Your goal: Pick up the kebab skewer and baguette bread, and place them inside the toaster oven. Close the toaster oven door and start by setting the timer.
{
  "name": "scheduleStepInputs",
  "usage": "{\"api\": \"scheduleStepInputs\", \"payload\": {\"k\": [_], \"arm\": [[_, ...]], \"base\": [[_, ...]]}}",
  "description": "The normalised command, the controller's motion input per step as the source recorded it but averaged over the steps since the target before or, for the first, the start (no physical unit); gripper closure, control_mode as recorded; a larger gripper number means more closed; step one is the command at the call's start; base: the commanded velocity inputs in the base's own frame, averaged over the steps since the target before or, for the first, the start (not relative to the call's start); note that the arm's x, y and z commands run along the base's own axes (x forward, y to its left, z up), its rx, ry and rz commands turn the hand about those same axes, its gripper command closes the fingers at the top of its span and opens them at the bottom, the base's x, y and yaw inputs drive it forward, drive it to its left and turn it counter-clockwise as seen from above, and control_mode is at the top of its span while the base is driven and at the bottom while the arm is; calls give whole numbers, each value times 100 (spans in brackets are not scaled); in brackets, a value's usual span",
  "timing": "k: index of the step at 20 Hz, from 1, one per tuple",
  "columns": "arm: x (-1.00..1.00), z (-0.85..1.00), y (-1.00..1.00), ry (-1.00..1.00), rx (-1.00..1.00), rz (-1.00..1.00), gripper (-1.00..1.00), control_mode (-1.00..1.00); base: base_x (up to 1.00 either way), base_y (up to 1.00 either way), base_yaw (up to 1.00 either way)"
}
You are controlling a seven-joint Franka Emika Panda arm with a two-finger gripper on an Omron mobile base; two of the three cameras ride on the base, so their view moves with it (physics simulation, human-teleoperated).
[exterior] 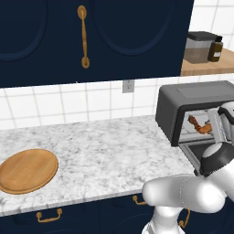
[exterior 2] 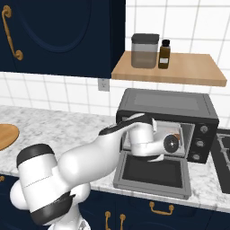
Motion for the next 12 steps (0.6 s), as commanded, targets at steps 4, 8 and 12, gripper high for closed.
{"api": "scheduleStepInputs", "payload": {"k": [4,8,12], "arm": [[-36,1,-22,17,0,0,100,-100],[0,33,0,3,0,0,100,-100],[0,26,0,0,0,0,100,-100]], "base": [[0,0,0],[0,0,0],[0,0,0]]}}
